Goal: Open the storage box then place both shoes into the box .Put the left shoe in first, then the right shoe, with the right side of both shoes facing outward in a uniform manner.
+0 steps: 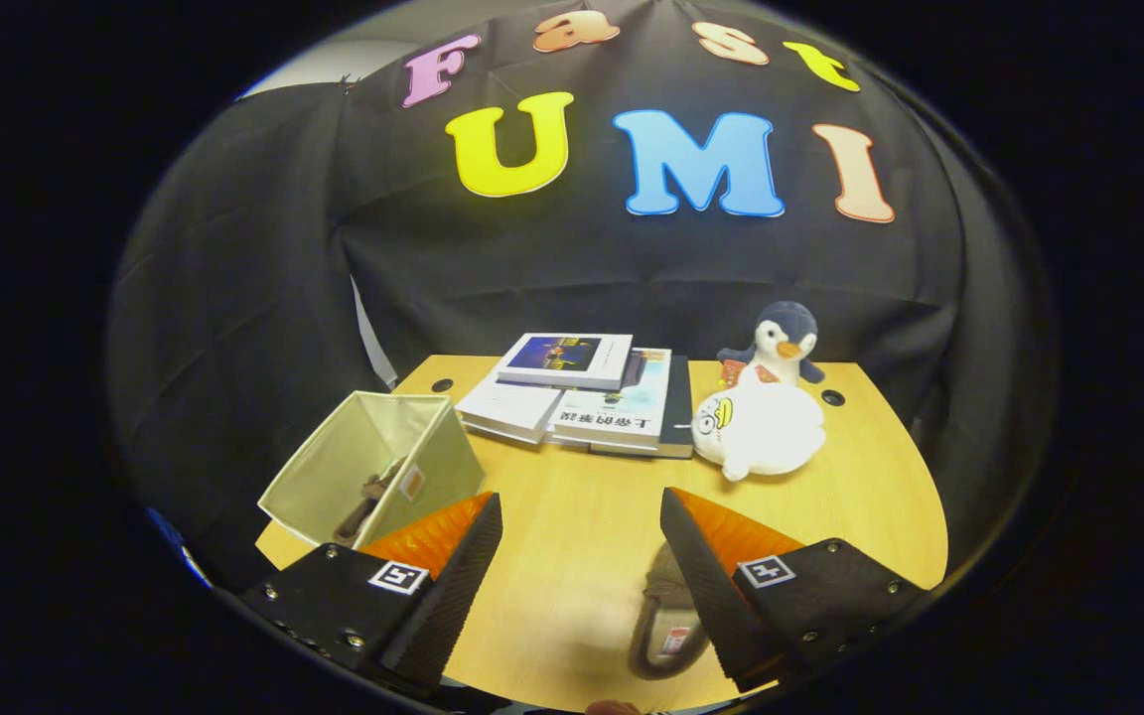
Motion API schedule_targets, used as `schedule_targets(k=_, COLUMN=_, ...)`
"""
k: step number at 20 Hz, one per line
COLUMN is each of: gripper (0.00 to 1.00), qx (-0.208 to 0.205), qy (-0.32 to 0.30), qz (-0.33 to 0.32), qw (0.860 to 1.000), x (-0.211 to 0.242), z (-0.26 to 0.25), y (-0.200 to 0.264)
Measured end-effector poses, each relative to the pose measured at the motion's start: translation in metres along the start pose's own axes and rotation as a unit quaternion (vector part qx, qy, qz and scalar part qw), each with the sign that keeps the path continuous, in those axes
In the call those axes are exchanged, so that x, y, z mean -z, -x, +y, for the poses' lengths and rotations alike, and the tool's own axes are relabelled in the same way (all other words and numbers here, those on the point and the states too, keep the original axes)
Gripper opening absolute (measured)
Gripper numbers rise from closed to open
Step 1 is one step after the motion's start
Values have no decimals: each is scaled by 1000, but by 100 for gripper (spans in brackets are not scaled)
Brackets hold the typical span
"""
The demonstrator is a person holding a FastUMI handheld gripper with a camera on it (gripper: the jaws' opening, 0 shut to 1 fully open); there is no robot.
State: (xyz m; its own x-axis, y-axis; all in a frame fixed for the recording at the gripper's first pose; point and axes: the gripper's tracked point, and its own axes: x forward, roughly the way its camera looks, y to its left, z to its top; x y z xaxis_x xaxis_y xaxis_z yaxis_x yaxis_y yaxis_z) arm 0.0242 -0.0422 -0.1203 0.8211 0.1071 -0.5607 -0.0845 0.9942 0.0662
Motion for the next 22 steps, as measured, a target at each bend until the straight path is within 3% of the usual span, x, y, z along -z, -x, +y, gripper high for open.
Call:
schedule_targets(k=4, gripper=98, qx=42, qy=0, qz=11, qw=999, x=37, z=-46, y=-6)
schedule_targets(k=10, gripper=98, qx=69, qy=-19, qz=57, qw=996, x=98, z=-97, y=-24)
schedule_targets(k=22, gripper=98, qx=64, qy=-29, qz=141, qw=987, x=181, z=-133, y=-50)
